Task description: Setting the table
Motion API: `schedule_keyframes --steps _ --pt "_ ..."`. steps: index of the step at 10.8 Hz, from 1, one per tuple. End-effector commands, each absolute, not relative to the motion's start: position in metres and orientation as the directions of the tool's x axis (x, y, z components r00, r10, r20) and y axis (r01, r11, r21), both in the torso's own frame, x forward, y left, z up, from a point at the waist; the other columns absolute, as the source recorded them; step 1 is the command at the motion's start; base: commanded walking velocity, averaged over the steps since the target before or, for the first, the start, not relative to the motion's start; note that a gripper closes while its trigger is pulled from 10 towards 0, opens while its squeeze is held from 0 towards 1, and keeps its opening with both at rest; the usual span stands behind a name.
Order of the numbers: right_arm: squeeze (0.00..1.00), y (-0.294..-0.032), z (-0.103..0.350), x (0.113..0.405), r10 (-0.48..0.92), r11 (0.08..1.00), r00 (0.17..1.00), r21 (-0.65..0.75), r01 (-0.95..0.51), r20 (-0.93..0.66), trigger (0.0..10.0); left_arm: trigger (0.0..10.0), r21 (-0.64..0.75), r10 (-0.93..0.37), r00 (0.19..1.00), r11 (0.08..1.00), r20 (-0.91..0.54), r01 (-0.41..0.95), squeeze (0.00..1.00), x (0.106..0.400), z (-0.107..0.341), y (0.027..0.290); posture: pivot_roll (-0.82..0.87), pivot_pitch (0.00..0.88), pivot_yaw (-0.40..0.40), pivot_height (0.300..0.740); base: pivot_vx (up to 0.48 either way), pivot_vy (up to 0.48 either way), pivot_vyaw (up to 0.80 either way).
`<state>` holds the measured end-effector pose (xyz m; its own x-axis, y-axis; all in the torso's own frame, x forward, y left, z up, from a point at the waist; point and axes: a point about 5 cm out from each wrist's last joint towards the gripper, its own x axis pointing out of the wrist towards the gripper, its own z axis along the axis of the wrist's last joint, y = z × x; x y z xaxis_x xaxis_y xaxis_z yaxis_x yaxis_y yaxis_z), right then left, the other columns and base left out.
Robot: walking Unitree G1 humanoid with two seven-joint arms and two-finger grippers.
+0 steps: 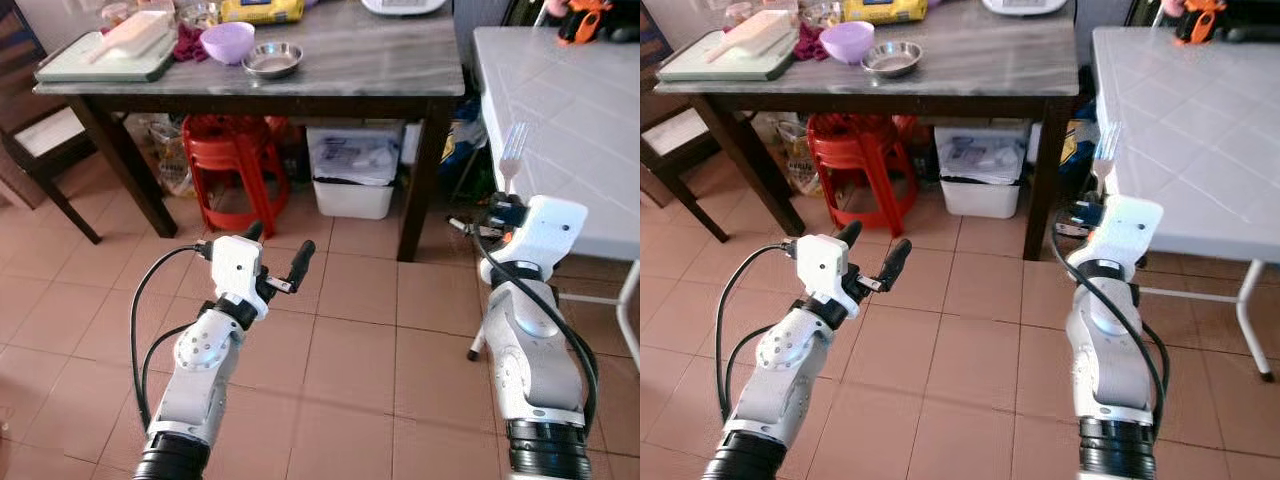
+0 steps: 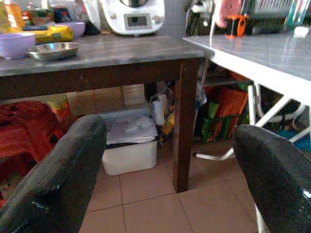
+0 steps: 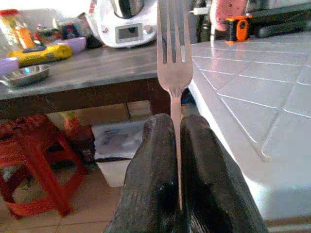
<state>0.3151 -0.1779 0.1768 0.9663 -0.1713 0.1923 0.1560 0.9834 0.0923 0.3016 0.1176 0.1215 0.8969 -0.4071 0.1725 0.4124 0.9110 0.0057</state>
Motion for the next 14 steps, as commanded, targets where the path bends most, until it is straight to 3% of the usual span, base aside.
schedule_keyframes --steps 1,7,11,14 --pt "0.0 -0.1855 0.1808 0.3132 -0.194 0.98 0.958 0.086 0.179 0.211 10.0 10.0 0.006 -0.42 0.89 0.905 0.18 0.426 0.0 0.3015 0.1241 0.1154 -0.07 0.099 0.087 0.74 0.379 0.0 0.0" --pt "0.0 -0.1849 0.1805 0.3153 -0.19 0.981 0.959 0.089 0.175 0.211 10.0 10.0 0.001 -0.425 0.888 0.902 0.177 0.432 0.0 0.3018 0.1234 0.1136 -0.07 0.093 0.088 0.74 0.375 0.0 0.0" --pt "0.0 -0.1852 0.1795 0.3158 -0.194 0.98 0.958 0.089 0.179 0.21 10.0 10.0 -0.009 -0.397 0.909 0.916 0.126 0.401 0.0 0.3053 0.1177 0.1137 -0.07 0.091 0.09 0.74 0.0 0.0 0.0" --pt "0.0 -0.1859 0.177 0.3139 -0.194 0.98 0.959 0.091 0.178 0.206 10.0 10.0 -0.002 -0.398 0.908 0.916 0.129 0.401 0.0 0.3065 0.1192 0.1135 -0.07 0.09 0.089 0.74 0.0 0.333 0.0"
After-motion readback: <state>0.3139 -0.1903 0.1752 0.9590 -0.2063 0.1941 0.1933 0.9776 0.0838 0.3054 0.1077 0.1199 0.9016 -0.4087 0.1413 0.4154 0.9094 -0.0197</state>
